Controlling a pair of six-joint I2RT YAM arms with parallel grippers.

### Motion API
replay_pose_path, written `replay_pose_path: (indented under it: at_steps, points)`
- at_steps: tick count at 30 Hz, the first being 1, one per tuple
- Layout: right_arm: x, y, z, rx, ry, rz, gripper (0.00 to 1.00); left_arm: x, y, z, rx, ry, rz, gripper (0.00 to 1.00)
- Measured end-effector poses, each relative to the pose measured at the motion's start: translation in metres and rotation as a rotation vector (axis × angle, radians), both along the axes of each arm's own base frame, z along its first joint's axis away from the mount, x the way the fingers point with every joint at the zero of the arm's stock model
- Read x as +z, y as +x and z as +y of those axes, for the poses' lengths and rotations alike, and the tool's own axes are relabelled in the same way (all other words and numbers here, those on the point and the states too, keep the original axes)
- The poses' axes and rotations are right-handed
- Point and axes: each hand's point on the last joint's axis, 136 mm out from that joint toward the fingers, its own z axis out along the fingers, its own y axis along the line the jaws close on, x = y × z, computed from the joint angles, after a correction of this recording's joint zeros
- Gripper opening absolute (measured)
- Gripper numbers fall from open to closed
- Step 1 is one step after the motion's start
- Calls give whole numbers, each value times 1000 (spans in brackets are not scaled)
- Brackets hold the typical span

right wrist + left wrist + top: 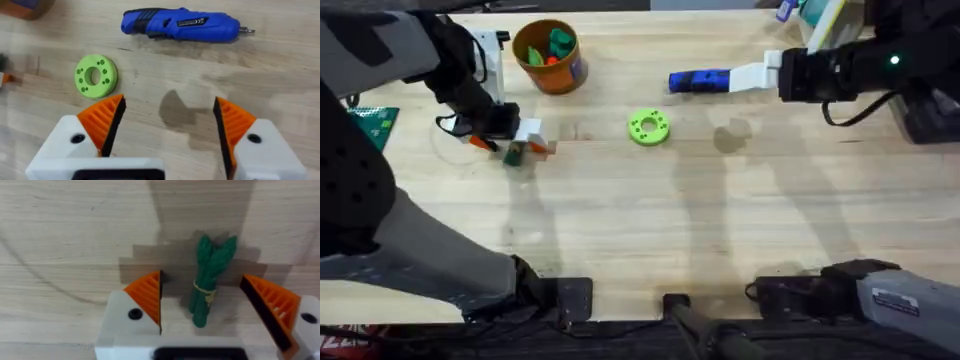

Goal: Pick up the gripper from the table and insert it into the empty holder that is missing its gripper. Then pick up a screw, insert it into the mounting hole, and use the screwdriver to tighten it. Finally, clean up the table by picking up the vegetable and placing it into the bucket.

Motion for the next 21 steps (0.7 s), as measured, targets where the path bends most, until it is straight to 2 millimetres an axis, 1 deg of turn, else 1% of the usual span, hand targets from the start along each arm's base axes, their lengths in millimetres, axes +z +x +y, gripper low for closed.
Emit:
replay_pose_path:
  at_steps: [1, 6, 8, 9, 10, 11, 13, 14, 16, 17, 18, 21]
  points:
    - [0, 0, 0, 0, 0, 0, 994, 0, 0, 0, 2, -2, 1, 992]
    - [0, 0, 0, 0, 0, -1, 994, 0, 2, 0, 8, -4, -5, 832]
    - [0, 0, 0, 0, 0, 0, 993, 1, 3, 3, 16, 7, -12, 611]
    - [0, 0, 0, 0, 0, 0, 993, 1, 4, 5, 15, 15, -14, 518]
    - [0, 0, 0, 0, 0, -1, 993, 1, 4, 5, 18, 17, -15, 482]
    - [0, 0, 0, 0, 0, 0, 993, 1, 5, 6, 21, 19, -15, 419]
    - [0, 0, 0, 0, 0, -1, 993, 1, 5, 9, 22, 39, -17, 262]
    - [0, 0, 0, 0, 0, 0, 993, 1, 6, 10, 24, 43, -16, 226]
    - [0, 0, 0, 0, 0, 0, 993, 1, 6, 11, 24, 46, -16, 188]
    - [0, 0, 0, 0, 0, 0, 993, 1, 6, 12, 24, 50, -17, 128]
    - [0, 0, 0, 0, 0, 0, 993, 2, 6, 12, 24, 53, -17, 93]
    - [0, 0, 0, 0, 0, 0, 993, 2, 6, 13, 25, 58, -17, 82]
